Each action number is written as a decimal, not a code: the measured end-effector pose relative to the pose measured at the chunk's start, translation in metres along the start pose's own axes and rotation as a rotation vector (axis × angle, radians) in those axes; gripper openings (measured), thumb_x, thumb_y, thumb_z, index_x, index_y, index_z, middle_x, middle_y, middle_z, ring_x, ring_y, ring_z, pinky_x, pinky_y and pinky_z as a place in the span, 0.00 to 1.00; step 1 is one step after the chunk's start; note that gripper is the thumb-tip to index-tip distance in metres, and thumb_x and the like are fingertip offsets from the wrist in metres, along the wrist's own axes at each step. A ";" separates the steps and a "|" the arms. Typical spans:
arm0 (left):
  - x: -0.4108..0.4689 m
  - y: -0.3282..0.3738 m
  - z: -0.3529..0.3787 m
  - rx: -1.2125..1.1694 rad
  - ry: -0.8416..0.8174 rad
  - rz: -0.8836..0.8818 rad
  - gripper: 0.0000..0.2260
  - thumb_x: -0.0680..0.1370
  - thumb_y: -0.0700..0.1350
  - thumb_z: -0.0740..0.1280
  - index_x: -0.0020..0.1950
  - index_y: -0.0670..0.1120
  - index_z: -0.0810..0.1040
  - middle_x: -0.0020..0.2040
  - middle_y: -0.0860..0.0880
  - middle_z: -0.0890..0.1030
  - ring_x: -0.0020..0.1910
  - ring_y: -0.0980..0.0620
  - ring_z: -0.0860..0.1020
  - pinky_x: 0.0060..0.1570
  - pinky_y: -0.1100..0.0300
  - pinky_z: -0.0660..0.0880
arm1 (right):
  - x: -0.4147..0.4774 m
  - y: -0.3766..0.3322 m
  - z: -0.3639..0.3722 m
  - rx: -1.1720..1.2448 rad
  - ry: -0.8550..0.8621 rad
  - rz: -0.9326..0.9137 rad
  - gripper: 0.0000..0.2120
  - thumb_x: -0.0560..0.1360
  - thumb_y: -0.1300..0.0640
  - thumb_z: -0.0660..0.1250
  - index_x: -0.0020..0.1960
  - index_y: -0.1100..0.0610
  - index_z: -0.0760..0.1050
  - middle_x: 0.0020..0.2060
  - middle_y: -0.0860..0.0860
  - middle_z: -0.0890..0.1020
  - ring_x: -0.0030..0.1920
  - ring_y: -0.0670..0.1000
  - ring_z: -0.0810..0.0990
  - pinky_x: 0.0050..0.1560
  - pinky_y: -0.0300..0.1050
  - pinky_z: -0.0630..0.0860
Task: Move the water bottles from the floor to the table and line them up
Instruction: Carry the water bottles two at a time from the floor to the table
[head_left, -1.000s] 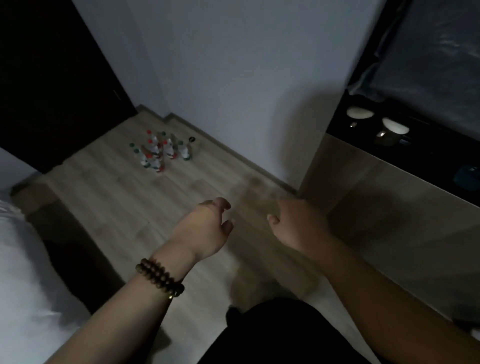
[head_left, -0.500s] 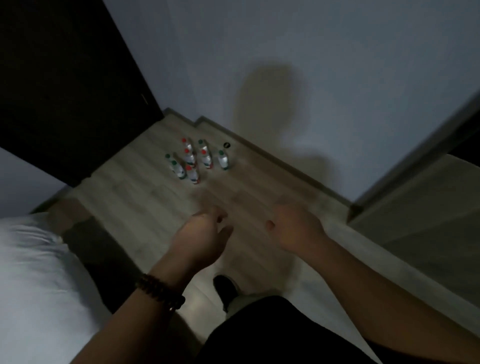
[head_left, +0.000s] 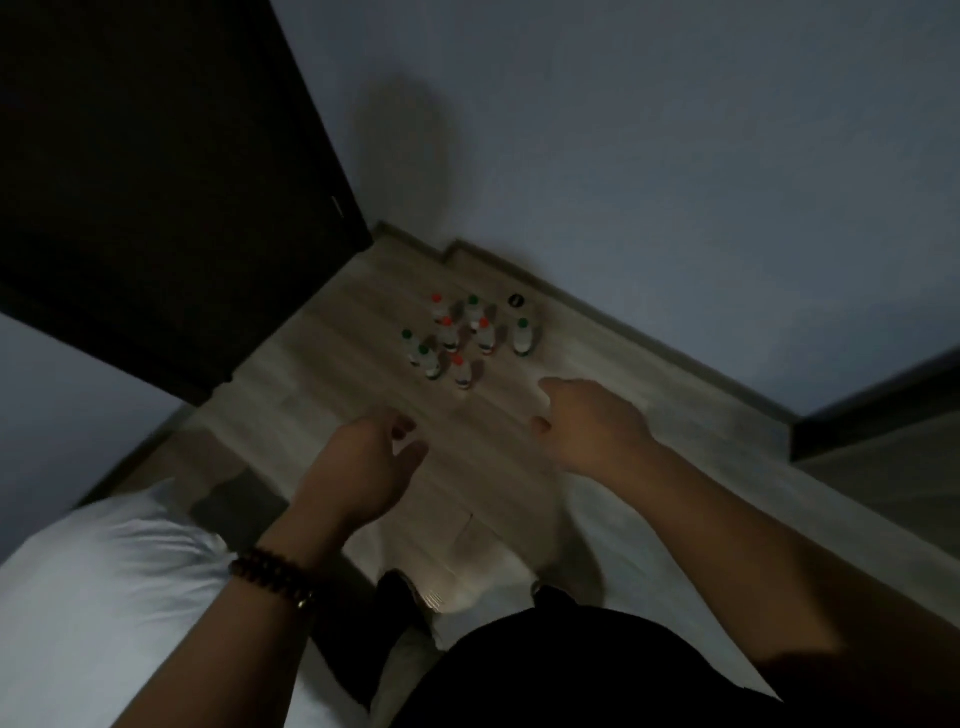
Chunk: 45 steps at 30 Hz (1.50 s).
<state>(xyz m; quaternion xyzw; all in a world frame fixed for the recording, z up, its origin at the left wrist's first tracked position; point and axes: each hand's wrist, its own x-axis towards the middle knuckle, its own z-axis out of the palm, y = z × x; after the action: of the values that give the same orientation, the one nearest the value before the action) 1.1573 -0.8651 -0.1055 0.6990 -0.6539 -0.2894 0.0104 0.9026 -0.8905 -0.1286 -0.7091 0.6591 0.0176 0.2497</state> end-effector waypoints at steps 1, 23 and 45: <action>0.010 -0.015 -0.009 -0.004 -0.002 0.025 0.16 0.81 0.54 0.67 0.66 0.49 0.77 0.60 0.50 0.82 0.56 0.50 0.80 0.53 0.57 0.75 | 0.006 -0.014 0.005 0.007 0.010 0.026 0.21 0.81 0.45 0.61 0.70 0.55 0.73 0.63 0.54 0.79 0.60 0.56 0.80 0.52 0.49 0.78; 0.256 -0.162 -0.091 0.085 -0.226 0.213 0.13 0.79 0.50 0.71 0.61 0.45 0.81 0.56 0.46 0.84 0.56 0.45 0.81 0.56 0.55 0.75 | 0.187 -0.149 0.071 0.313 0.026 0.420 0.25 0.81 0.44 0.65 0.74 0.51 0.68 0.56 0.53 0.82 0.53 0.52 0.81 0.50 0.49 0.78; 0.590 -0.290 0.144 0.166 -0.642 0.328 0.12 0.82 0.46 0.65 0.62 0.42 0.76 0.58 0.43 0.80 0.58 0.43 0.79 0.55 0.54 0.75 | 0.486 -0.082 0.370 0.624 -0.054 0.868 0.33 0.80 0.43 0.68 0.79 0.50 0.58 0.68 0.58 0.76 0.64 0.58 0.78 0.55 0.46 0.70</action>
<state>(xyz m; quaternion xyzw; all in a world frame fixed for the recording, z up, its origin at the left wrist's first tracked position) 1.3472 -1.3137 -0.5700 0.4569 -0.7485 -0.4343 -0.2058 1.1556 -1.2002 -0.5967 -0.2629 0.8590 -0.0593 0.4353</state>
